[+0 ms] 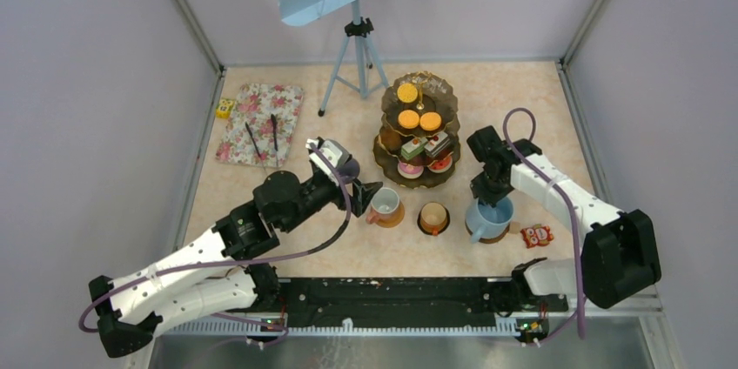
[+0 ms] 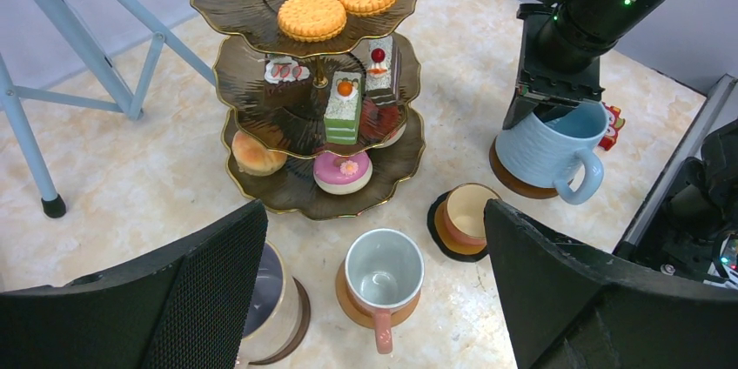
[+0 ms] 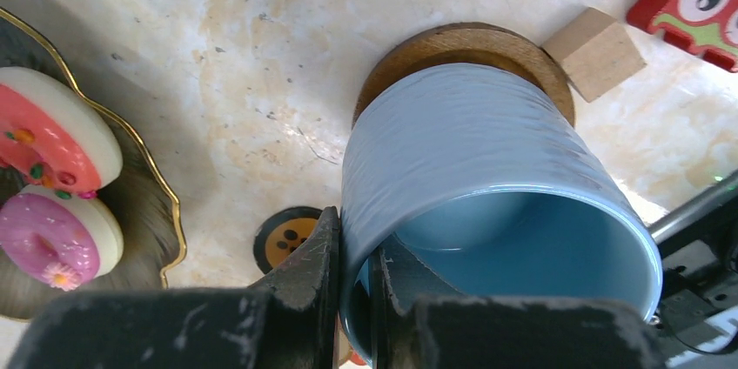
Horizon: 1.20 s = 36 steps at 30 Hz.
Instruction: Serve the afternoon tea
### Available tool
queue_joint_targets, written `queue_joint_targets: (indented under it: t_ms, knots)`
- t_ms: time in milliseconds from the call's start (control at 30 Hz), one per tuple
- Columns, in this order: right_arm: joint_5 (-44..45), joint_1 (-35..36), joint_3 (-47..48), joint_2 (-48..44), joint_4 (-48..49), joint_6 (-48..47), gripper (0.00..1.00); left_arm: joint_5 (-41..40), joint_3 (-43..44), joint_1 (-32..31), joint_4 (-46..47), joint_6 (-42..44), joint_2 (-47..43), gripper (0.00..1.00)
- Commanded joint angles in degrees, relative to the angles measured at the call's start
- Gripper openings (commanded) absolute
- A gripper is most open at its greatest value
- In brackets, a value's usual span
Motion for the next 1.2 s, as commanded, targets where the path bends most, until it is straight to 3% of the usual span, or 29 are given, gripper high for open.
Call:
queue_joint_targets:
  t_ms: [0,433,533,633,733,800,967,1167]
  knots:
    - [2.6,0.8,-0.6,0.1,3.2,1.0,0.04,-0.9,-0.4,0.3,1.1,1.0,-0.9,0.99]
    - [4.6,0.9,-2.7,1.9,3.4,1.2,0.13,-1.4,-0.1,0.3,0.2,0.5,-1.2,0.99]
    - [4.1,0.9,-2.9,1.4,4.3,0.2,0.27,-1.3,0.1,0.4,0.3,0.6,-0.9,0.99]
    - [3.5,1.0,-2.4,-0.6,4.1,-0.7,0.58,-1.3,0.6,0.3,-0.1,0.6,-0.5,0.99]
    - [3.9,1.1,-1.3,-3.4,2.2,-1.1,0.73,-1.4,0.9,0.3,-0.1,0.5,-0.2,0.99]
    - [4.2,1.1,-0.1,-5.4,0.6,-2.5,0.76,-1.8,1.6,0.3,-0.2,0.7,0.2,0.99]
    - [3.6,1.0,3.9,-12.2,-0.2,-11.7,0.83,-3.6,3.8,0.3,-0.2,1.4,1.6,0.99]
    - [-0.4,1.1,9.7,-21.3,7.3,-35.2,0.90,-7.0,8.0,0.3,0.7,2.7,4.8,0.99]
